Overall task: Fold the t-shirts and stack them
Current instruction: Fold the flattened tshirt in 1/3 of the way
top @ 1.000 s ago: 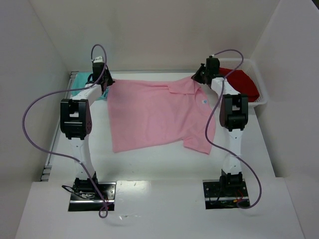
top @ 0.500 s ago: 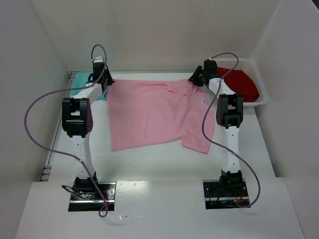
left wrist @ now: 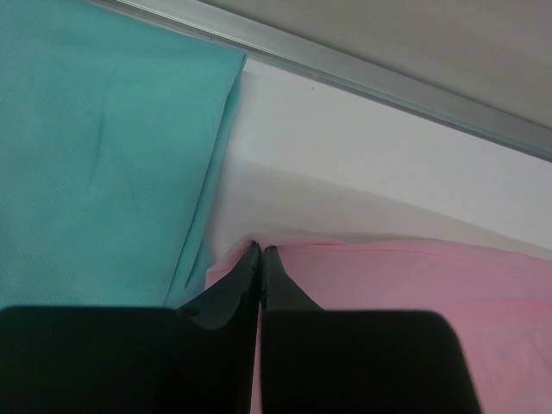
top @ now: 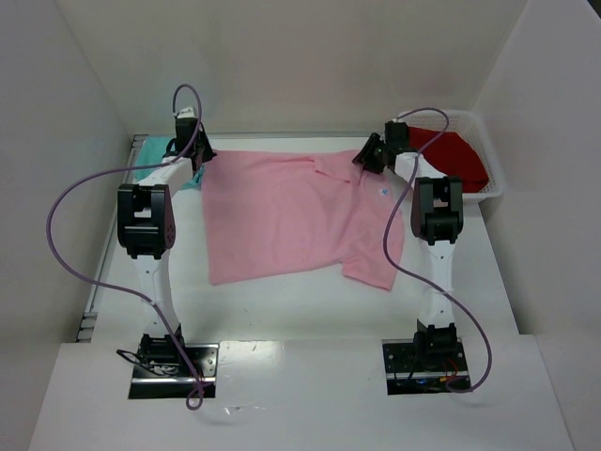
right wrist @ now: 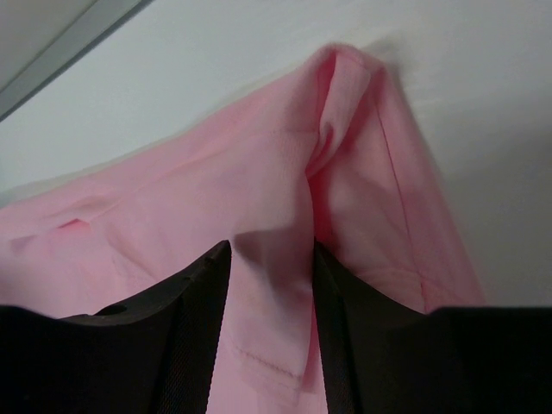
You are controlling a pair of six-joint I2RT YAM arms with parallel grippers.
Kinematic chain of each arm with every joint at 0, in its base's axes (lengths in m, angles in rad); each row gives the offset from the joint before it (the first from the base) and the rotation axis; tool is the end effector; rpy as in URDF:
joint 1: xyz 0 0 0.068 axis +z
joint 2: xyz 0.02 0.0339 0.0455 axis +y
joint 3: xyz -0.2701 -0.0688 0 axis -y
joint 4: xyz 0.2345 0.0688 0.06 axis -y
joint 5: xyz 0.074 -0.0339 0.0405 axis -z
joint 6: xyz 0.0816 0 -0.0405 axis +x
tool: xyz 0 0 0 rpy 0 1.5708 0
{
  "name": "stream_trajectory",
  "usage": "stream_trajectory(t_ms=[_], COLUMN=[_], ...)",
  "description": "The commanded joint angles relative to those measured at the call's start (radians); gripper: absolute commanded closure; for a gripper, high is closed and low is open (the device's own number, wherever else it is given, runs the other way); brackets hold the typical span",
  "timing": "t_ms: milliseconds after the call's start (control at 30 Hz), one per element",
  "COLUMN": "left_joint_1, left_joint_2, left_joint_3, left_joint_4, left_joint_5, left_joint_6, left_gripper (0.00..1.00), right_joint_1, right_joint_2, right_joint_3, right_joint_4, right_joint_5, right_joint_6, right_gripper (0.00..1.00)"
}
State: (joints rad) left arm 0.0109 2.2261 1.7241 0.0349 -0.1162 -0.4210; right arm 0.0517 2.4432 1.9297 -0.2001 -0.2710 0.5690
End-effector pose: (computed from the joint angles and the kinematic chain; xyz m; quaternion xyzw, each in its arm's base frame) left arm 0.5573 0.0155 0.1976 -0.2119 0.8239 -0.0582 0.5225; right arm 0.5741 0.0516 0.1243 0.1762 0.8856 0.2428 0.3546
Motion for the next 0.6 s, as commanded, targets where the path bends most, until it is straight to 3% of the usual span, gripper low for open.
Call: stream_trajectory(t_ms=[0, 267, 367, 467, 500, 567], left_joint_1=[0.006, 0.006, 0.006, 0.006, 0.006, 0.006], left_joint_2=[0.006, -0.003, -0.003, -0.003, -0.003, -0.003], left_joint_3=[0.031, 0.031, 0.031, 0.031, 0.031, 0.031], left_joint_4=[0.030, 0.030, 0.030, 0.030, 0.030, 0.030], left_joint_5=[0.018, 0.018, 0.027, 0.027, 0.027, 0.036], left_joint_6=[0.014, 0.014, 0.014, 0.014, 0.014, 0.014], left_gripper=[1.00, 1.00, 1.00, 1.00, 1.00, 1.00], right_joint_1=[0.004, 0.004, 0.004, 0.004, 0.004, 0.004], right_joint_2=[-0.114, -0.115, -0.104, -0.104, -0.104, -0.104], right_joint_3=[-0.080, -0.089, -0.078, -0.078, -0.078, -0.066], right_joint_4=[0.030, 0.039, 0.039, 0.039, 0.039, 0.028], right_joint_5=[-0.010, -0.065, -0.074, -0.083, -0.083, -0.074], right_joint_6=[-0.023, -0.003, -0.003, -0.003, -0.003, -0.003], right_gripper=[0.51, 0.50, 0.55, 0.66, 0.77, 0.89])
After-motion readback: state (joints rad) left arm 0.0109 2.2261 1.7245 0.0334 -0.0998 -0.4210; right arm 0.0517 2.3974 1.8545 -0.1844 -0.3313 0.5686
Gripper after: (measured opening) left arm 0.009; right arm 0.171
